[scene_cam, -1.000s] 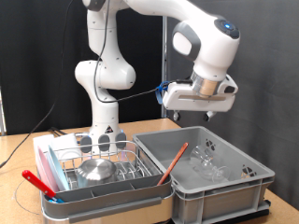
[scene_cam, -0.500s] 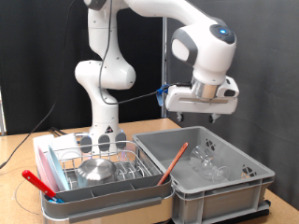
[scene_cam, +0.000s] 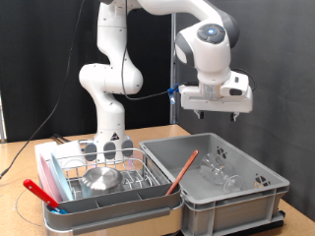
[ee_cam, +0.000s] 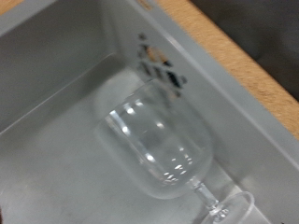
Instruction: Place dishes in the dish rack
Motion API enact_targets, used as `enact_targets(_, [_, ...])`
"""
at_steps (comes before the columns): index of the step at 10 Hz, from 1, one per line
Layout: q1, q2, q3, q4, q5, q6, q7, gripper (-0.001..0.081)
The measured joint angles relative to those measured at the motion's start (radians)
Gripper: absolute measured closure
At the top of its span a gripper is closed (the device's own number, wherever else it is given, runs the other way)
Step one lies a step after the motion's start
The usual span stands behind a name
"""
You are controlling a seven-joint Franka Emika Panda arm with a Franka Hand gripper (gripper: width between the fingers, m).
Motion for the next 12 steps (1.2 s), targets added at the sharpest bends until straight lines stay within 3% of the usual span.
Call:
enact_targets(1, [0.001, 0.009, 0.001, 0.000, 0.025, -0.003, 0.028, 0.0001])
enact_targets(4, [0.029, -0.032, 0.015, -0.095, 0.345, 0.163, 0.153, 0.0001])
enact_targets(7, [0.045, -0.092, 0.052, -0.178, 0.490, 0.282, 0.406, 0.0001])
enact_targets(9, [0.046, -0.092, 0.051, -0.181, 0.536, 0.278, 0.376, 0.0001])
enact_targets(12, [0.073, -0.125, 0.059, -0.218, 0.828, 0.404, 0.496, 0.0001])
